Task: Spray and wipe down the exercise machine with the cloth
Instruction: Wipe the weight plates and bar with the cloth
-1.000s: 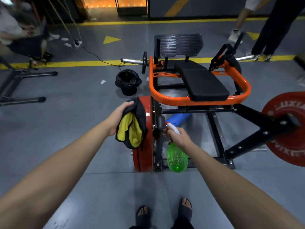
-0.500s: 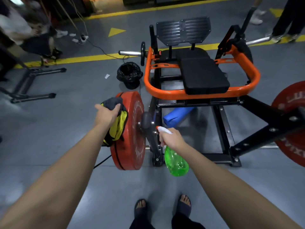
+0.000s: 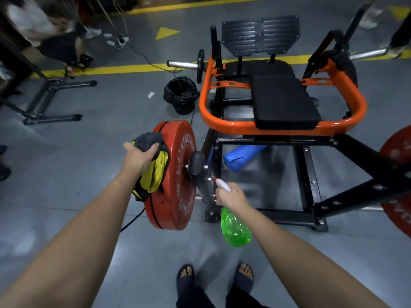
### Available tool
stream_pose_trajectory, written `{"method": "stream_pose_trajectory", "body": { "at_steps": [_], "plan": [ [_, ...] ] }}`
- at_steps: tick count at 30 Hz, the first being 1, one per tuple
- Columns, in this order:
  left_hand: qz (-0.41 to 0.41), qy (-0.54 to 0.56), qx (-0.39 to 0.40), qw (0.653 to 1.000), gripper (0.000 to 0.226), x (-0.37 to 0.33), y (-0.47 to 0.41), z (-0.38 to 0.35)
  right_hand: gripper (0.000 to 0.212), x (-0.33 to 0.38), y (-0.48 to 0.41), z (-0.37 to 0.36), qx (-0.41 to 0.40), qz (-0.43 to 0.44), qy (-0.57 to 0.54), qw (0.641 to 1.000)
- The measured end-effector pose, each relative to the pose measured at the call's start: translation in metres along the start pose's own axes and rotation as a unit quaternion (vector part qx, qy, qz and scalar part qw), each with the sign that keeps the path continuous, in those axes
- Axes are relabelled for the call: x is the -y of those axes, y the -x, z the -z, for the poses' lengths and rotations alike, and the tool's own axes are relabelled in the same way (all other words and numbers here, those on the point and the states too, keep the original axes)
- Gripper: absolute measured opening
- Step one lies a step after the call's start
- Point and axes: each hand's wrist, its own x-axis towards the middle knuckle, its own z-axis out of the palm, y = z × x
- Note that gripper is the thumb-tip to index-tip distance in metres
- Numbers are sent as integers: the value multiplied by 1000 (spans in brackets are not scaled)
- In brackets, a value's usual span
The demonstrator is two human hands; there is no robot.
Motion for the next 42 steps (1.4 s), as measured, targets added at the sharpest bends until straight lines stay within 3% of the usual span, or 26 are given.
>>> {"method": "stream_pose_trajectory", "body": {
  "at_steps": [5,10,12,14,17,24,28,34,39,42],
  "plan": [
    [0,-34,-12,999,63,-2,-5,-3,29,31,-10,12,-14,10,-37,999],
    [13,-73,-14,997,65,-6,-16,-5,10,65,-21,18,-31,23,8,999],
    [18,-83,-10,996,65,-8,-23,-4,21,74,-29,20,-35,17,11,999],
    [30,-102,8,994,65,-10,-30,-2,35,79,-36,21,-59,13,9,998],
    [40,-140,42,988,69,-15,-43,2,14,86,-36,26,-63,22,15,998],
    [-4,-218,83,973,82,-69,-80,2,28,99,-51,57,-156,59,-35,985],
    [-44,-159,87,982,75,-115,-84,-25,16,116,-61,93,-203,83,-90,971],
    [-94,-14,123,988,64,-191,-87,-92,26,134,-104,175,-261,107,-130,951],
    [-72,91,121,986,44,-248,-84,-156,38,132,-147,241,-280,135,-123,942],
    [-64,115,133,982,43,-271,-88,-192,45,125,-176,276,-281,138,-125,942]
  ]
}}
